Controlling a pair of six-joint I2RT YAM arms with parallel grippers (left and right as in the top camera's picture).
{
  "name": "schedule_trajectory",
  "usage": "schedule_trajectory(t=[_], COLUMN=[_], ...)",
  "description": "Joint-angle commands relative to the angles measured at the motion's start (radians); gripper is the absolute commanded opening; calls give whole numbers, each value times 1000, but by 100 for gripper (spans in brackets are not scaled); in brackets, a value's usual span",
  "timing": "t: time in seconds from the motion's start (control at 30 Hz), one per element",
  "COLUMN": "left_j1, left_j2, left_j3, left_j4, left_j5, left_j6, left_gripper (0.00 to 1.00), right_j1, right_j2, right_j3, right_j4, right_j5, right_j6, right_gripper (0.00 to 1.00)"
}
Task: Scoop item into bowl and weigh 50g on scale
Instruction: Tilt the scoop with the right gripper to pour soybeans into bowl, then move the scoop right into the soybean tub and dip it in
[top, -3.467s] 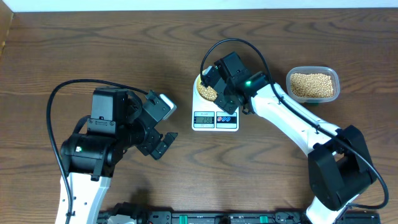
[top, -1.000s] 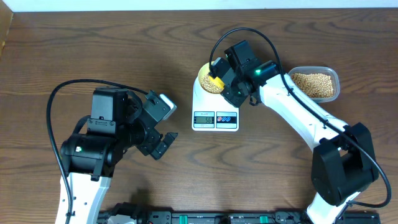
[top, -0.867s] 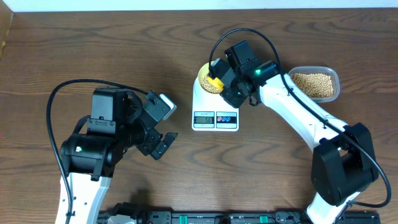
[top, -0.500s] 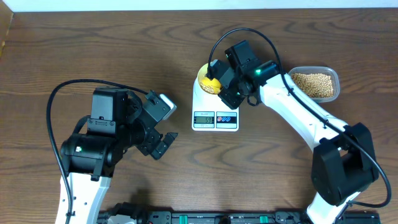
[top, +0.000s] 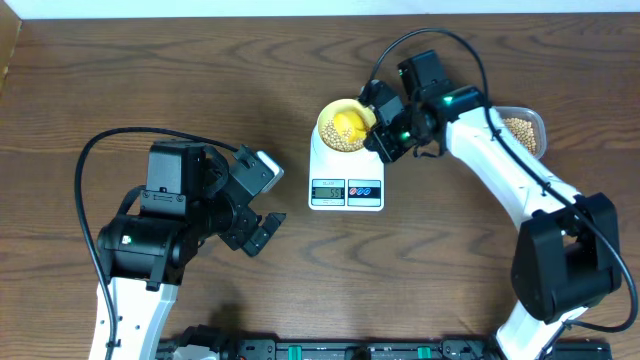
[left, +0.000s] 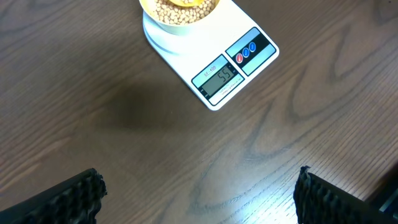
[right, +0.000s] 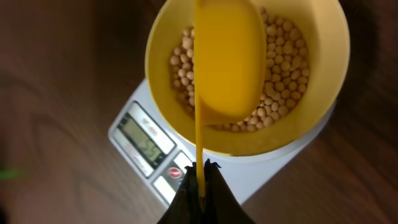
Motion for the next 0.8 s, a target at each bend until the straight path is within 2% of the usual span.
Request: schedule_trajectory(t=[0.0, 0.23, 0.4, 0.77], left_j1=[5, 5, 5, 5], left_j2=[0, 0, 0, 0], left_j3=[19, 19, 19, 19], left_j4=[-2, -2, -2, -2], left_j5=[-2, -2, -2, -2], left_j6=[17, 17, 17, 17], left_gripper=[99, 99, 99, 99], right_j1=[-40, -110, -162, -324], right_j2=[11, 2, -55, -277], right_j3=[19, 19, 19, 19], right_j4=[0, -3, -51, -291], right_j5=[-163, -276, -276, -46], right_j6=[65, 85, 116, 117], right_gripper=[1, 1, 1, 1])
